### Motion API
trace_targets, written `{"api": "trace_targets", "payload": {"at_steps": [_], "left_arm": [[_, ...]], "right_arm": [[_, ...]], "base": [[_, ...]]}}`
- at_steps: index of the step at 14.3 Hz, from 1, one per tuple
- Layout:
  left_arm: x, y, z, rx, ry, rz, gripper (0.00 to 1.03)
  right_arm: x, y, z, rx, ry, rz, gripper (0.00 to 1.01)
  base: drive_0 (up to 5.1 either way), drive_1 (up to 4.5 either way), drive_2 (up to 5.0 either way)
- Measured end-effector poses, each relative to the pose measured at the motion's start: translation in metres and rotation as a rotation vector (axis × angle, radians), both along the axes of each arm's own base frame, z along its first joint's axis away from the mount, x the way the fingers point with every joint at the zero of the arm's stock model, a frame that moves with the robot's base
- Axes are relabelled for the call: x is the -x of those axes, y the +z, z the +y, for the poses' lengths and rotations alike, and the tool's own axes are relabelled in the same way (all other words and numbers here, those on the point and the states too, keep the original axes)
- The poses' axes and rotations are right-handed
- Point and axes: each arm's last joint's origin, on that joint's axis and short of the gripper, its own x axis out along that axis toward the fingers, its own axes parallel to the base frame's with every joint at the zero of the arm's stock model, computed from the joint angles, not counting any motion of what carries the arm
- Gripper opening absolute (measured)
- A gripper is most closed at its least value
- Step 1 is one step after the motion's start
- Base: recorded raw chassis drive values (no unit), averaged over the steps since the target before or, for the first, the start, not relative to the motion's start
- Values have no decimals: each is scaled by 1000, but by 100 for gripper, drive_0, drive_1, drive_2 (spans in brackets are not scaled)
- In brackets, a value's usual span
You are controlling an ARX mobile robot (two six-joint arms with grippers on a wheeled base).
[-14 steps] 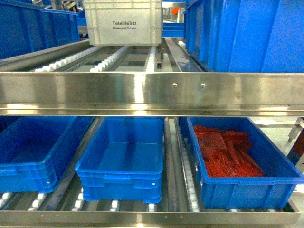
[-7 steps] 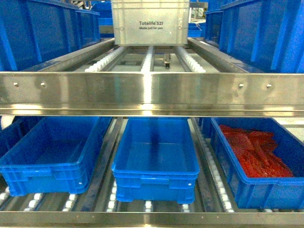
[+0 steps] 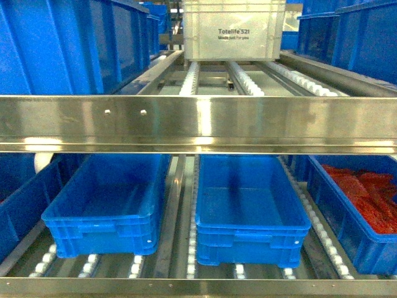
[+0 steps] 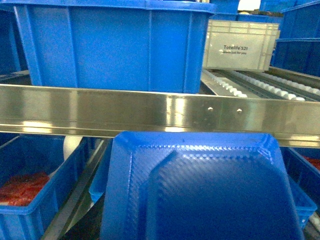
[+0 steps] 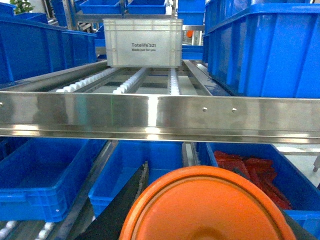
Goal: Sort blue parts and orange caps into right shelf containers
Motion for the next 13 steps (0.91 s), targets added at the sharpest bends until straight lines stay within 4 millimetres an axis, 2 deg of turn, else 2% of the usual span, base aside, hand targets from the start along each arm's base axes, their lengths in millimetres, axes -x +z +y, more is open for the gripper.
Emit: {"api": "trace_targets", "payload": {"at_steps": [3, 13], "left_arm": [[0, 0, 0, 0, 0, -1, 41], [0, 0, 0, 0, 1, -1, 41]], "right_arm": [[0, 0, 0, 0, 0, -1, 42], [0, 0, 0, 0, 3, 0, 42]], "base": [[-499, 246, 246], [0, 0, 0]]}}
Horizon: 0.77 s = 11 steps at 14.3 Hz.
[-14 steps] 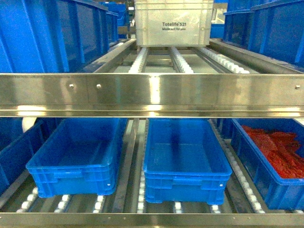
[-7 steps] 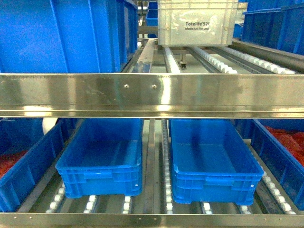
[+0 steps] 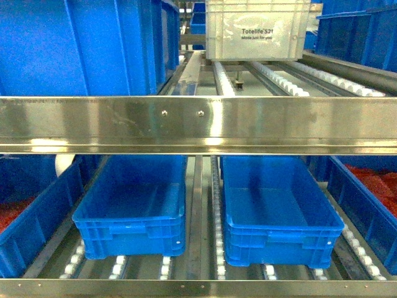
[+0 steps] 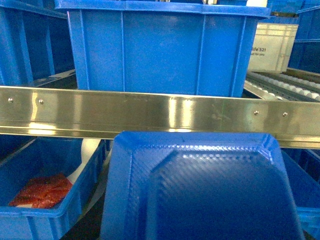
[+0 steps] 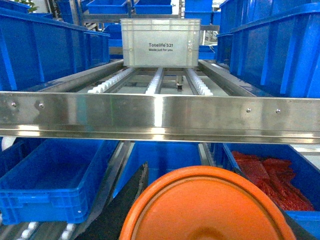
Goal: Sort blue parts and orange caps into right shelf containers
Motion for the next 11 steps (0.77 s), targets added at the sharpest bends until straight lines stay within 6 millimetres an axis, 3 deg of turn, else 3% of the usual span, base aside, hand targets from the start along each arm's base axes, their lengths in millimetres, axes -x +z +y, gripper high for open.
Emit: {"api": "trace_targets", "payload": {"at_steps": [11], "left_arm": [[0, 0, 0, -2, 1, -1, 41]], "right_arm": [[0, 0, 0, 0, -3, -1, 42]], "base": [[0, 0, 0]]}}
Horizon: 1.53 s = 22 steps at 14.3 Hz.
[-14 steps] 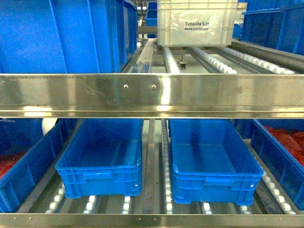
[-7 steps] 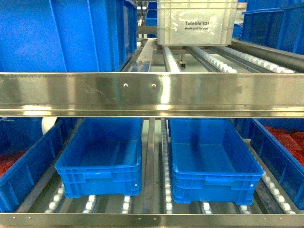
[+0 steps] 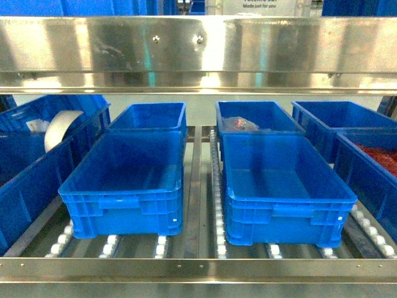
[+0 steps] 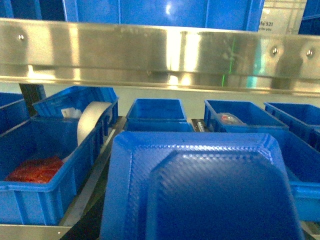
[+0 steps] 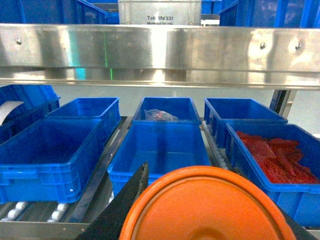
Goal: Sort blue parts and orange caps into right shelf containers
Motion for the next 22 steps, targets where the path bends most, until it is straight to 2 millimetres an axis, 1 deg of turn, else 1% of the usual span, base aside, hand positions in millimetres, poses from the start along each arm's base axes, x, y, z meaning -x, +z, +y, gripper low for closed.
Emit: {"api": "trace_targets", "payload": {"at_steps": [22], "left_arm": [[0, 0, 0, -5, -2, 2, 41]], "right_arm": [[0, 0, 0, 1, 0, 2, 42]], "base": [[0, 0, 0]]}}
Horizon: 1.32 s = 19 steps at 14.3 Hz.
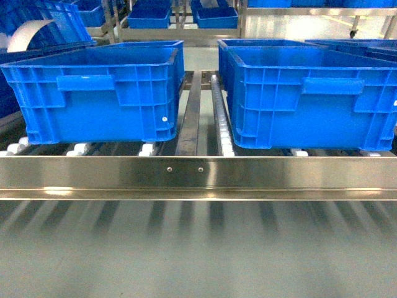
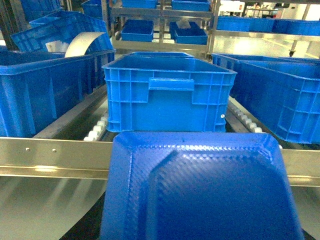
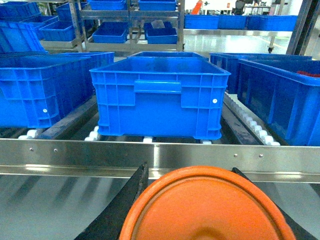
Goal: Sort blue parts and orange caps into right shelf containers
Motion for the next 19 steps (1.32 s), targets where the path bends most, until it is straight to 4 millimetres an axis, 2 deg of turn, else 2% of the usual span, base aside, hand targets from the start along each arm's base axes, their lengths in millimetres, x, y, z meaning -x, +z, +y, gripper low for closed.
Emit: {"api": "trace_targets", "payload": {"at_steps": [8, 19], "left_arm": [[0, 0, 0, 0, 0, -1, 41], [0, -1, 0, 0, 0, 6, 41]], "right_arm": [[0, 0, 0, 0, 0, -2, 42], [0, 0, 0, 0, 0, 4, 42]], "base": [[0, 0, 0], [-1, 426, -427]]}}
